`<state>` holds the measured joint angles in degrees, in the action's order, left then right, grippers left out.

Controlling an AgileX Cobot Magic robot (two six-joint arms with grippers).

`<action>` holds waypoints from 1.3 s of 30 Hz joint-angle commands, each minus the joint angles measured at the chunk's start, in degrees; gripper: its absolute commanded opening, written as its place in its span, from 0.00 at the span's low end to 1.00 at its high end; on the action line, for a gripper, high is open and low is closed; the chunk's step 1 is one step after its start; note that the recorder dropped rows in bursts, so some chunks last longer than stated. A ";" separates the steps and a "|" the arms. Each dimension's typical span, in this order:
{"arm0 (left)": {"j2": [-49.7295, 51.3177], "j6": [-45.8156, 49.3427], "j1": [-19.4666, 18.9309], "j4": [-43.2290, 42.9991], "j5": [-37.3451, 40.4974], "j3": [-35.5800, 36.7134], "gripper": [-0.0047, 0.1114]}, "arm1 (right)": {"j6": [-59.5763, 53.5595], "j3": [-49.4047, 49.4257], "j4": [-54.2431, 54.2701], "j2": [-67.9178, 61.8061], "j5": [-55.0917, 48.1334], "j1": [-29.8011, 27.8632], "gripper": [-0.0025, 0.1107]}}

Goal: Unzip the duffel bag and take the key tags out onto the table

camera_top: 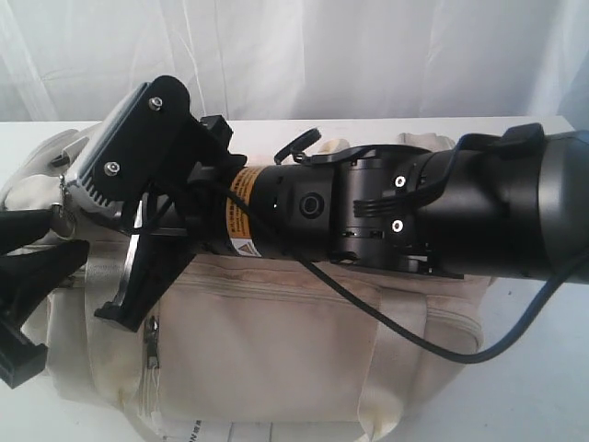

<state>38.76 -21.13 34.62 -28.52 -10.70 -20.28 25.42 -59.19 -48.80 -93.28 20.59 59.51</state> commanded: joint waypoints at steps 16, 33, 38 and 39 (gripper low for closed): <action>1.43 -2.60 -1.33 0.96 0.20 -0.51 0.46 | 0.27 -1.73 2.72 2.38 6.82 -0.20 0.02; 4.55 -5.84 -1.33 0.96 -4.54 -0.51 0.19 | 0.27 -1.73 2.72 2.38 6.50 -0.20 0.02; 4.55 -5.57 -1.33 0.63 -4.54 -0.51 0.04 | 0.27 -1.73 2.72 2.38 6.50 -0.20 0.02; 4.55 -5.57 -1.33 0.63 -4.67 -0.51 0.04 | 0.27 -1.73 2.72 2.38 6.50 -0.20 0.02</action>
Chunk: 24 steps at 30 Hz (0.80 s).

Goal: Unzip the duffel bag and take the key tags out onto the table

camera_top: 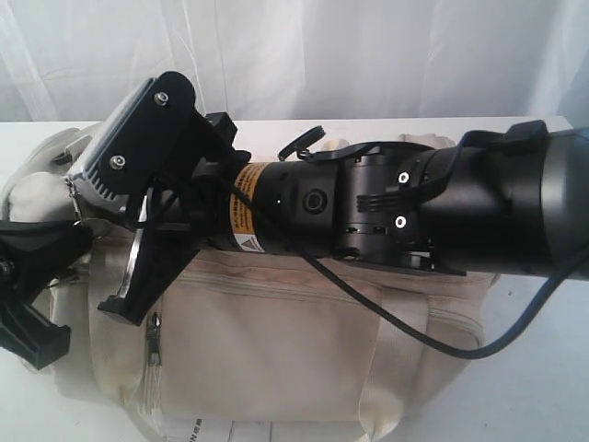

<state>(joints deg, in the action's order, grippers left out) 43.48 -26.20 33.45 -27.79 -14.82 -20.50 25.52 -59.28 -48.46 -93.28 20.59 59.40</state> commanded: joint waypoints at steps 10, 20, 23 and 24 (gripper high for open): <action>-2.85 0.91 -0.16 0.54 -9.20 -0.29 0.04 | 0.17 -1.65 2.37 2.38 4.35 -0.09 0.02; -12.04 4.49 -0.16 9.54 -5.00 -0.29 0.04 | 0.17 -1.44 2.15 2.38 2.96 0.02 0.02; -11.93 15.02 -0.16 20.24 -0.10 -0.90 0.04 | 0.17 -1.44 1.67 2.38 4.26 0.02 0.02; -11.56 18.51 -0.16 22.81 0.17 -1.25 0.04 | 0.17 -1.44 1.30 2.38 4.81 0.02 0.02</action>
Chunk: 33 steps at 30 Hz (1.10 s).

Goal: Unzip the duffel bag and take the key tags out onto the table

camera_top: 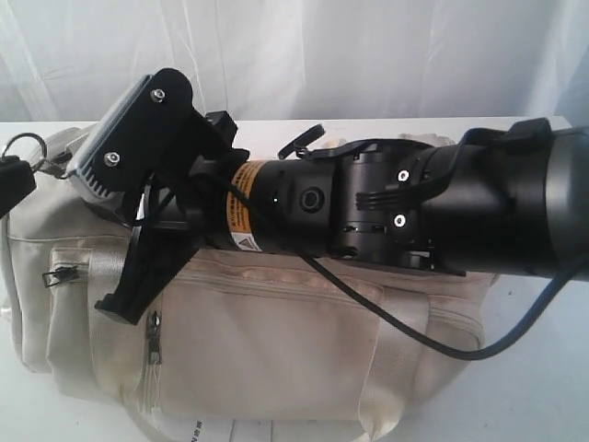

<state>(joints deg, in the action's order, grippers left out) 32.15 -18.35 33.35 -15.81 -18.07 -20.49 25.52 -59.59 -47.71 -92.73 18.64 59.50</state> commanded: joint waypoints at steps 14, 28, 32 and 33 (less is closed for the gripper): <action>14.77 41.17 -0.06 45.28 -11.49 -6.58 0.04 | 0.58 -1.13 -2.02 1.84 8.44 0.02 0.02; 27.40 43.19 -10.70 49.78 -9.05 -17.53 0.04 | 5.18 -1.13 -8.45 1.84 8.82 0.02 0.02; 32.59 39.73 -14.90 46.39 -1.84 -22.84 0.04 | 5.18 -1.13 -8.83 1.84 8.88 0.02 0.02; 34.01 37.90 -14.90 43.72 -1.93 -24.13 0.04 | 5.18 -1.13 -8.83 1.84 8.88 0.02 0.02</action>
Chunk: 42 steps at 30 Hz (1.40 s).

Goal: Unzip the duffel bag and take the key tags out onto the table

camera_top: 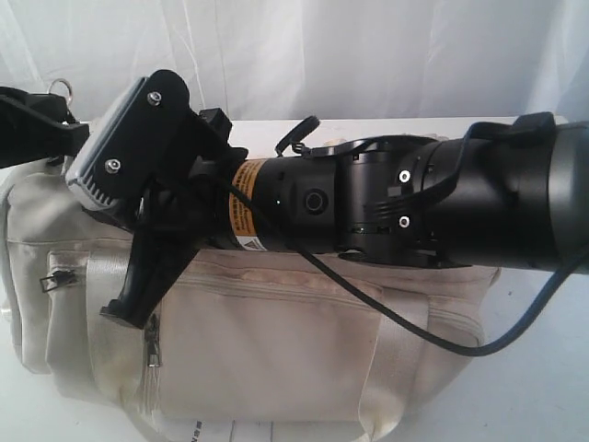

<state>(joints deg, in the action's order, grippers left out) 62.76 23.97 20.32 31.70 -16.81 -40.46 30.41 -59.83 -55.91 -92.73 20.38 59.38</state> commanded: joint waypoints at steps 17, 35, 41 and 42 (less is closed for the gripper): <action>26.80 -11.73 -6.36 -11.30 -2.76 -25.70 0.04 | 1.32 -0.89 -2.95 1.84 6.89 0.15 0.02; 20.43 -20.06 -6.47 -11.21 5.72 -26.38 0.52 | 1.32 -0.89 -2.95 1.84 5.62 0.15 0.02; 8.51 -19.05 -6.47 -14.68 21.76 -26.26 0.50 | 1.69 -0.89 -2.95 1.84 4.92 0.15 0.02; 5.91 -19.01 -6.47 -15.59 24.68 -26.26 0.50 | 1.69 -0.89 -2.84 1.84 4.95 0.15 0.02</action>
<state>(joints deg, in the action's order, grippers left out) 74.39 5.03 13.81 18.09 0.34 -66.45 31.77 -59.86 -60.48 -92.73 21.70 59.47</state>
